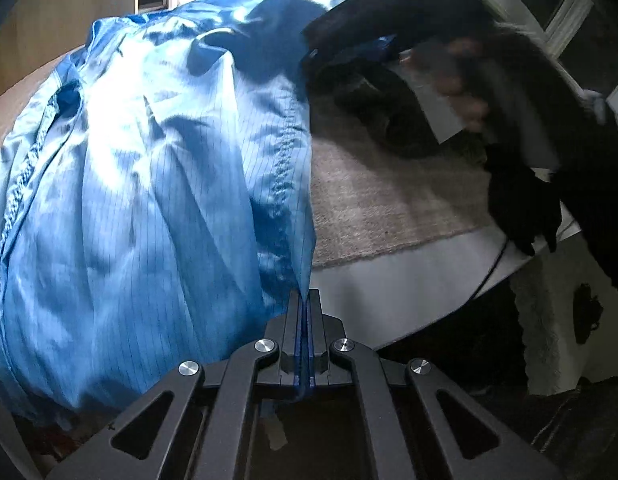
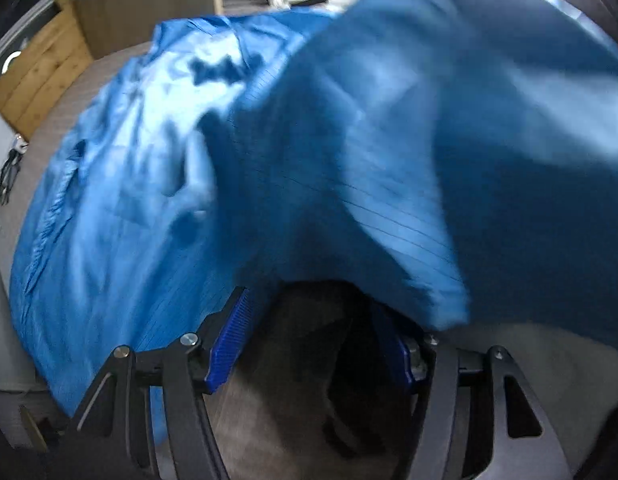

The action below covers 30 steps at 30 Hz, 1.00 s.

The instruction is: Fold clothes

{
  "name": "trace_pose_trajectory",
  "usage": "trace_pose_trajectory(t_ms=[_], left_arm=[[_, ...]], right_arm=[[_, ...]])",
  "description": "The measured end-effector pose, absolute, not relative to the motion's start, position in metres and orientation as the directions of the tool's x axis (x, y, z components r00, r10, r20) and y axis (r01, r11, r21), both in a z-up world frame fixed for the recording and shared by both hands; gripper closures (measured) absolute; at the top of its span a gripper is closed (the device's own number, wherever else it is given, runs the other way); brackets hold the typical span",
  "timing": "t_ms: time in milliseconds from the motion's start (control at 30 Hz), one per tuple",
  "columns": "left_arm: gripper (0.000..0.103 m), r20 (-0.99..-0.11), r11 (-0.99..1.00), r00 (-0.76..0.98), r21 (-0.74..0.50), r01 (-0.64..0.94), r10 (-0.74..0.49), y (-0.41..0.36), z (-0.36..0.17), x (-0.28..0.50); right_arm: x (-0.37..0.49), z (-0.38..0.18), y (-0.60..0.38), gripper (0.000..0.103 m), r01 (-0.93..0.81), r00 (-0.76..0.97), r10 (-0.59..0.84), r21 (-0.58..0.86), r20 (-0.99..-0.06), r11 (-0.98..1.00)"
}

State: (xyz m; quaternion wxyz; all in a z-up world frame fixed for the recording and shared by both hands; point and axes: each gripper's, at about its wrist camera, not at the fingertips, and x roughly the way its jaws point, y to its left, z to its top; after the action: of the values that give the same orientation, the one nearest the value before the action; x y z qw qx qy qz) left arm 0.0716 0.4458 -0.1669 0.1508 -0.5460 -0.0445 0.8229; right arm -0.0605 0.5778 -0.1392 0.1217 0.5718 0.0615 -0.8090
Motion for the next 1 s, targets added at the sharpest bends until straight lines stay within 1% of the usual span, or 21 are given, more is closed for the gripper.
trace_pose_trajectory(t_ms=[67,100,133,167,200,233,300,400,467,533,567,633,667,700,733,767,900,933,1000], left_arm=[[0.102,-0.879,-0.944,-0.358,-0.25,-0.217,0.315,0.45,-0.163,0.072],[0.102,-0.876,-0.94,-0.358,-0.255,-0.226,0.324,0.453,-0.161,0.073],[0.102,-0.872,-0.936,-0.358,-0.26,-0.236,0.333,0.456,-0.159,0.073],[0.102,-0.869,-0.933,-0.358,-0.265,-0.245,0.341,0.459,-0.158,0.073],[0.102,-0.866,-0.928,-0.356,-0.27,-0.257,0.351,0.464,-0.156,0.073],[0.102,-0.862,-0.922,-0.354,-0.277,-0.272,0.363,0.47,-0.154,0.072],[0.102,-0.853,-0.908,-0.346,-0.296,-0.296,0.391,0.48,-0.152,0.072],[0.102,-0.828,-0.867,-0.298,-0.382,-0.321,0.475,0.495,-0.159,0.066],[0.102,-0.818,-0.841,-0.25,-0.434,-0.323,0.518,0.506,-0.171,0.061],[0.103,-0.819,-0.833,-0.227,-0.445,-0.328,0.527,0.506,-0.175,0.068],[0.103,-0.818,-0.836,-0.236,-0.442,-0.326,0.524,0.499,-0.171,0.073],[0.102,-0.82,-0.861,-0.284,-0.427,-0.275,0.497,0.468,-0.159,0.086],[0.101,-0.821,-0.874,-0.306,-0.425,-0.236,0.481,0.449,-0.154,0.094],[0.1,-0.829,-0.89,-0.324,-0.414,-0.19,0.455,0.429,-0.152,0.102],[0.097,-0.844,-0.909,-0.338,-0.394,-0.137,0.416,0.407,-0.152,0.112],[0.094,-0.858,-0.923,-0.344,-0.374,-0.094,0.382,0.389,-0.152,0.121],[0.094,-0.908,-0.956,-0.319,-0.293,0.027,0.27,0.334,-0.165,0.151],[0.09,-0.918,-0.961,-0.313,-0.271,0.047,0.243,0.323,-0.17,0.157],[0.089,-0.931,-0.966,-0.299,-0.244,0.087,0.208,0.302,-0.179,0.166]], right_arm=[[-0.064,-0.142,0.579,0.044,0.264,-0.327,-0.124,0.036,-0.937,-0.964],[-0.064,-0.14,0.581,0.055,0.272,-0.328,-0.13,0.038,-0.936,-0.961],[-0.065,-0.139,0.584,0.073,0.281,-0.33,-0.136,0.04,-0.934,-0.959],[-0.065,-0.137,0.586,0.081,0.29,-0.331,-0.142,0.042,-0.933,-0.956],[-0.065,-0.136,0.589,0.093,0.299,-0.333,-0.148,0.044,-0.931,-0.953],[-0.065,-0.134,0.591,0.097,0.307,-0.334,-0.153,0.046,-0.93,-0.95],[-0.066,-0.132,0.596,0.099,0.325,-0.337,-0.165,0.05,-0.927,-0.944],[-0.064,-0.112,0.603,0.1,0.345,-0.403,-0.135,-0.013,-0.905,-0.939],[-0.063,-0.114,0.598,0.1,0.364,-0.406,-0.103,-0.058,-0.908,-0.93],[-0.062,-0.118,0.592,0.1,0.387,-0.402,-0.07,-0.1,-0.913,-0.917],[-0.061,-0.123,0.586,0.1,0.397,-0.39,-0.075,-0.094,-0.918,-0.913],[-0.06,-0.125,0.586,0.099,0.393,-0.376,-0.097,-0.063,-0.922,-0.918],[-0.059,-0.125,0.589,0.096,0.387,-0.37,-0.103,-0.053,-0.923,-0.921],[-0.058,-0.126,0.591,0.089,0.381,-0.362,-0.101,-0.048,-0.927,-0.923],[-0.056,-0.126,0.594,0.081,0.376,-0.354,-0.096,-0.047,-0.93,-0.926],[-0.05,-0.126,0.596,0.079,0.375,-0.349,-0.101,-0.041,-0.932,-0.926],[-0.003,-0.124,0.6,0.079,0.407,-0.322,-0.169,0.025,-0.932,-0.913],[0.015,-0.123,0.599,0.079,0.421,-0.306,-0.199,0.055,-0.931,-0.905],[0.052,-0.128,0.59,0.079,0.444,-0.263,-0.249,0.112,-0.932,-0.889]])
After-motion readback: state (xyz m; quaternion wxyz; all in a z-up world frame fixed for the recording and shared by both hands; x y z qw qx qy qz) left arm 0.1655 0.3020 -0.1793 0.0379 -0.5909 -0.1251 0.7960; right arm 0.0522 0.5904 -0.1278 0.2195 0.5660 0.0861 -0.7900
